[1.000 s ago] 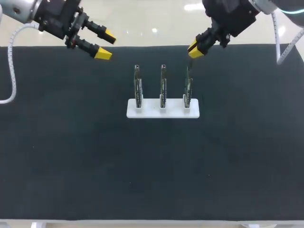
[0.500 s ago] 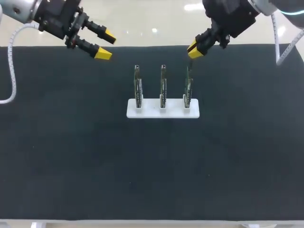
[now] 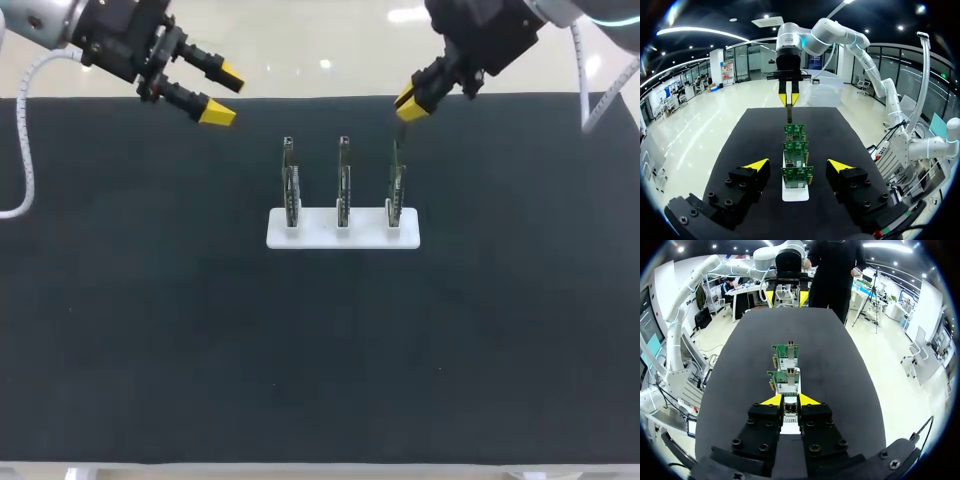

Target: Pick up the optical module with the left hand, and insert it into the network port with the right hand.

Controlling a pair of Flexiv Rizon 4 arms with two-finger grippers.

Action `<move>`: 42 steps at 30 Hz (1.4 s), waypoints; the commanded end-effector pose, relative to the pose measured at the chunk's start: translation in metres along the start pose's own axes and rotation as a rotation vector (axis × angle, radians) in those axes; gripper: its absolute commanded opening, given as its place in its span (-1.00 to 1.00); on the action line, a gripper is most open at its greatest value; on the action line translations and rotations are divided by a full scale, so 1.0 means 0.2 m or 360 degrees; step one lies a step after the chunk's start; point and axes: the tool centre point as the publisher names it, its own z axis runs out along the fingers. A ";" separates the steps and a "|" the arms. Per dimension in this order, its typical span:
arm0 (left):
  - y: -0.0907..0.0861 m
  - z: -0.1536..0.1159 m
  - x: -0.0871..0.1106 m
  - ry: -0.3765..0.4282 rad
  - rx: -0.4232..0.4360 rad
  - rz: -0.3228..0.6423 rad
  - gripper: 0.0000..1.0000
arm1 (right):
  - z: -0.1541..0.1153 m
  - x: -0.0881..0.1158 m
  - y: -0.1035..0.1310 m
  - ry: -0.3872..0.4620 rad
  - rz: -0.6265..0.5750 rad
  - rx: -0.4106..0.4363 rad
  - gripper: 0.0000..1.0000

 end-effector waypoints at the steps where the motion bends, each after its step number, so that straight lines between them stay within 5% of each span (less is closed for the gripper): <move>1: 0.01 0.00 0.00 0.0005 0.0003 -0.0002 1.00 | 0.00 0.00 0.00 0.0001 0.0002 -0.0002 -1.00; 33: 0.01 0.00 0.00 0.0005 0.0003 -0.0002 1.00 | 0.05 0.02 -0.02 -0.0039 -0.0011 0.0013 -1.00; 34: 0.01 0.00 0.00 0.0005 0.0003 -0.0002 1.00 | 0.05 0.02 -0.02 -0.0035 -0.0018 0.0008 -0.63; 35: 0.01 0.00 0.00 0.0005 0.0003 -0.0002 1.00 | 0.05 0.02 -0.02 -0.0040 -0.0016 0.0004 0.00; 36: 0.01 0.00 0.00 0.0005 0.0003 -0.0002 1.00 | 0.05 0.01 -0.01 -0.0045 -0.0009 0.0009 1.00; 42: 0.01 0.00 0.00 0.0005 0.0003 -0.0002 1.00 | 0.03 0.00 0.00 -0.0037 0.0006 0.0021 1.00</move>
